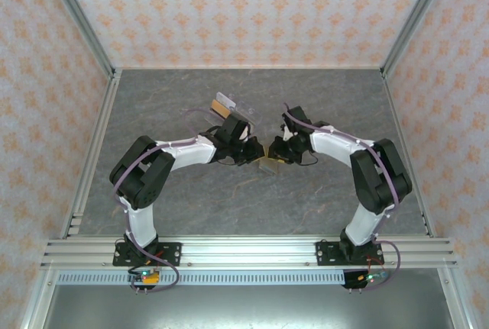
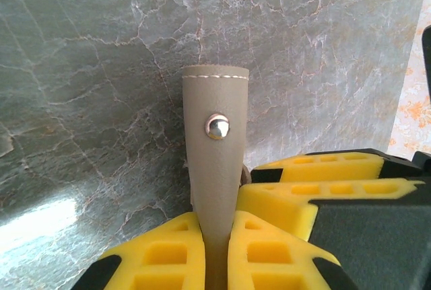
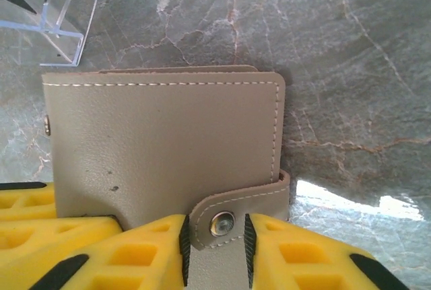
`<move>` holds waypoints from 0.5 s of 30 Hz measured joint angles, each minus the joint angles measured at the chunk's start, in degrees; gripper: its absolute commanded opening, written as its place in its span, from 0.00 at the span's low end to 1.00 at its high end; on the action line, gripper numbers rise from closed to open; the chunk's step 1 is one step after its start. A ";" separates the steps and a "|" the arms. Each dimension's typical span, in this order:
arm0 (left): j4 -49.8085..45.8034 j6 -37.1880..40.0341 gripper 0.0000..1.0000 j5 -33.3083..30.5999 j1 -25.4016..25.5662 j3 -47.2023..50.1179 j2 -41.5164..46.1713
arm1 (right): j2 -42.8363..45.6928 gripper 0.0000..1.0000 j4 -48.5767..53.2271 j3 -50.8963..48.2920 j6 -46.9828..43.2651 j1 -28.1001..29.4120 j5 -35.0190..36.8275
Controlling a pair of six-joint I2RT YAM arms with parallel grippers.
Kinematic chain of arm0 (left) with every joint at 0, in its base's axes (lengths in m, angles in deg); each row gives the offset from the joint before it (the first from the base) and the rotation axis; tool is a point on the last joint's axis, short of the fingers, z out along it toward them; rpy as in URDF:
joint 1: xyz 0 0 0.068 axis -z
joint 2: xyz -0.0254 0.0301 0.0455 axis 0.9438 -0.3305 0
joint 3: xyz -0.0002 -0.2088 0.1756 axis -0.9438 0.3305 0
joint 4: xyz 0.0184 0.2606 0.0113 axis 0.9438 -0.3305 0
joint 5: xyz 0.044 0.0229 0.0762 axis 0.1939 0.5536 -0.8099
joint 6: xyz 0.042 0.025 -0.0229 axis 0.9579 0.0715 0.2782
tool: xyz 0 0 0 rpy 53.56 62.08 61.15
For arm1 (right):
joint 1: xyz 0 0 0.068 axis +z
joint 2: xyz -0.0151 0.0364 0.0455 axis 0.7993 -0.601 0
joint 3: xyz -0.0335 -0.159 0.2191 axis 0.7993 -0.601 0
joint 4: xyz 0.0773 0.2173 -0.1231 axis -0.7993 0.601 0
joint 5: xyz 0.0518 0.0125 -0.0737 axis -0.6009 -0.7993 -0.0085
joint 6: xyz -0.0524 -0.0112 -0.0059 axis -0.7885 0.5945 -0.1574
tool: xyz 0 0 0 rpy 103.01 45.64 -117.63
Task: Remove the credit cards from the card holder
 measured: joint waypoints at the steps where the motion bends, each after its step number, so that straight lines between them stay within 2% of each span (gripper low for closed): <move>1: 0.00 0.00 0.00 -0.13 0.00 0.00 0.00 | -0.09 0.20 0.24 0.28 0.04 0.04 0.42; 4: -0.04 0.24 0.00 -0.24 0.00 0.00 0.00 | -0.11 0.14 1.01 0.90 0.13 0.07 2.16; 9: -1.07 0.90 0.00 -0.63 0.00 -0.02 0.04 | -0.22 0.12 2.97 1.11 0.31 -0.02 7.56; 13: -1.46 1.03 0.00 -0.68 0.00 -0.02 0.04 | -0.55 0.13 4.61 1.16 0.33 -0.22 10.45; 15: -1.73 1.03 0.00 -0.83 0.00 -0.02 0.09 | -0.98 0.18 5.14 1.22 0.35 -0.24 11.08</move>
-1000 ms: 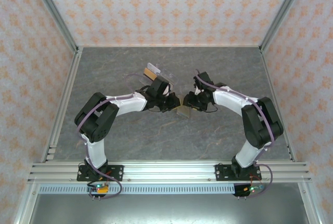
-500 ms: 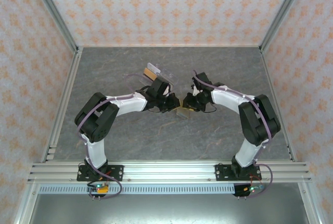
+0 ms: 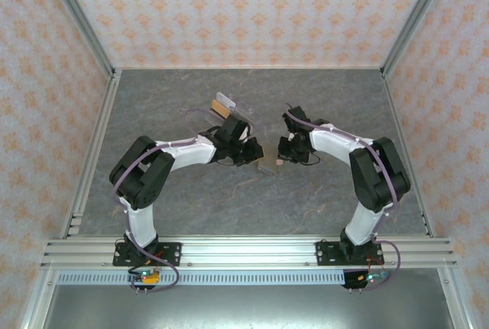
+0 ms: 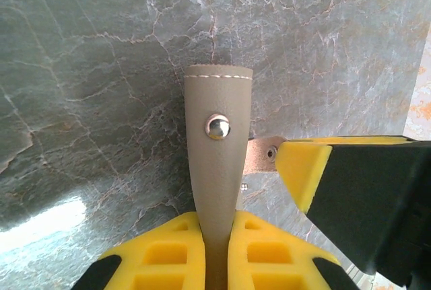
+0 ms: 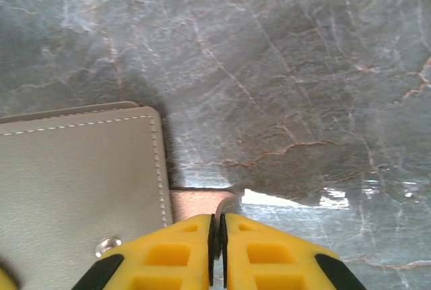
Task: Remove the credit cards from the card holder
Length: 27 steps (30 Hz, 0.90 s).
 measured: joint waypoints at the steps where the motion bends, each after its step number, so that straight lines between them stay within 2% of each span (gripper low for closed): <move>1: -0.24 0.00 0.00 -0.17 0.00 -0.07 0.00 | -0.20 0.22 0.13 0.00 0.07 0.00 0.20; 5: -2.32 0.59 0.36 -1.33 0.00 -0.90 0.04 | -0.63 0.27 0.20 0.07 0.37 0.02 0.33; 7: -3.91 1.01 0.49 -2.32 0.00 -1.03 0.04 | -0.96 0.27 0.17 0.35 0.42 0.00 0.07; 10: -6.58 1.66 0.63 -3.48 -0.02 -1.38 0.04 | -1.57 0.21 -0.17 0.98 0.55 0.00 -0.76; 17: -10.56 3.04 0.82 -6.32 -0.57 -1.64 2.47 | -2.97 0.10 -1.03 1.84 0.79 0.02 -2.73; 22: -12.96 4.26 0.94 -9.79 -3.10 -1.16 8.00 | -2.40 0.09 -1.42 1.88 -0.46 0.31 -4.44; 23: -13.38 4.50 0.99 -10.45 -3.80 -0.76 9.44 | -1.64 0.08 -1.57 1.88 -1.29 0.76 -4.90; 27: -15.72 5.79 1.00 -14.16 -7.10 1.57 15.76 | 3.80 0.08 -3.08 1.92 -3.69 4.04 -7.41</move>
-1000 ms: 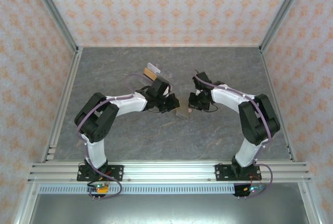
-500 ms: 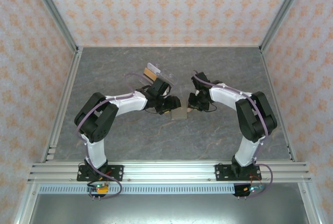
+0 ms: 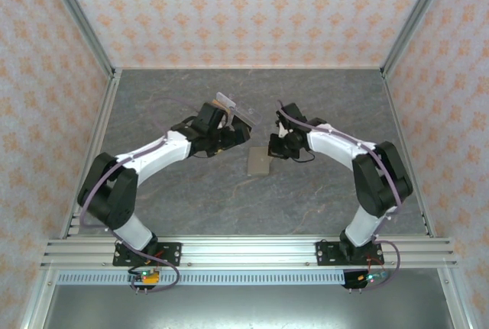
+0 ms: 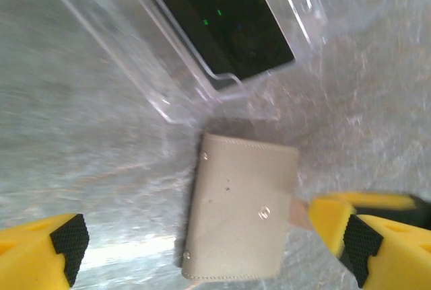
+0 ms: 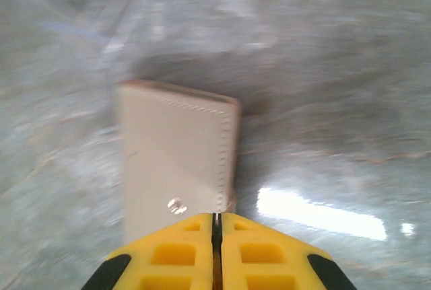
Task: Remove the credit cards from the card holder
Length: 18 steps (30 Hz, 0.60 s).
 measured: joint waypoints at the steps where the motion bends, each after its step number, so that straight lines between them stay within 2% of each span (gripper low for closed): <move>1: -0.85 0.28 1.00 -0.94 -0.83 0.37 1.25 | 1.44 0.08 -0.52 0.22 -0.39 0.96 -0.94; 10: -5.38 1.70 1.00 -7.54 -4.28 4.39 8.72 | 3.28 0.08 -3.13 4.39 -1.44 5.29 -5.38; 14: -5.01 1.68 0.99 -7.69 -4.31 5.97 10.01 | 2.16 0.08 -3.10 5.64 -0.94 5.35 -4.09; 18: -4.22 1.75 0.93 -6.73 -4.31 6.99 9.99 | 0.83 0.08 -2.84 5.90 -0.39 5.35 -1.62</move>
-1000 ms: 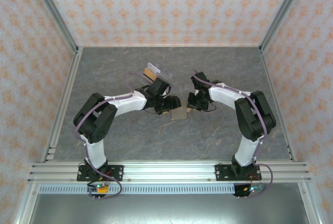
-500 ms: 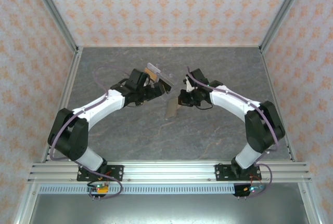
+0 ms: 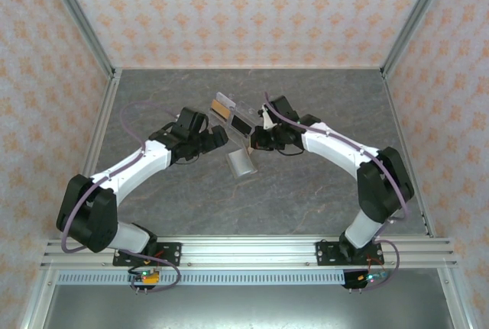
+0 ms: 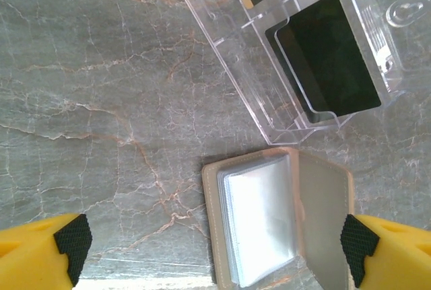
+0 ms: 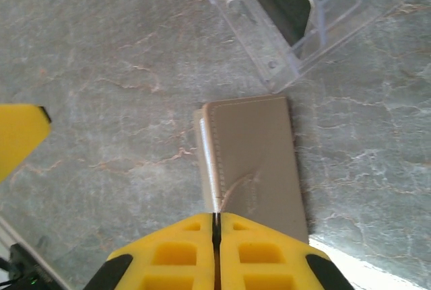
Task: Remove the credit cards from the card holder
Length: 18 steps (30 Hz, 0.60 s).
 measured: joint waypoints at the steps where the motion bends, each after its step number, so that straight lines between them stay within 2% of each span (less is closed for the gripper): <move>1: 0.39 0.00 0.92 0.57 0.00 0.24 0.00 | -0.13 0.08 0.20 0.00 0.04 -0.11 0.72; 8: 4.90 0.00 0.69 3.65 0.68 0.90 -1.44 | -0.11 0.08 2.45 -0.68 -0.04 -2.69 3.32; 18: 11.17 0.37 0.40 6.64 9.46 -2.58 -12.28 | -0.11 0.08 6.69 -5.09 -3.19 -10.29 4.61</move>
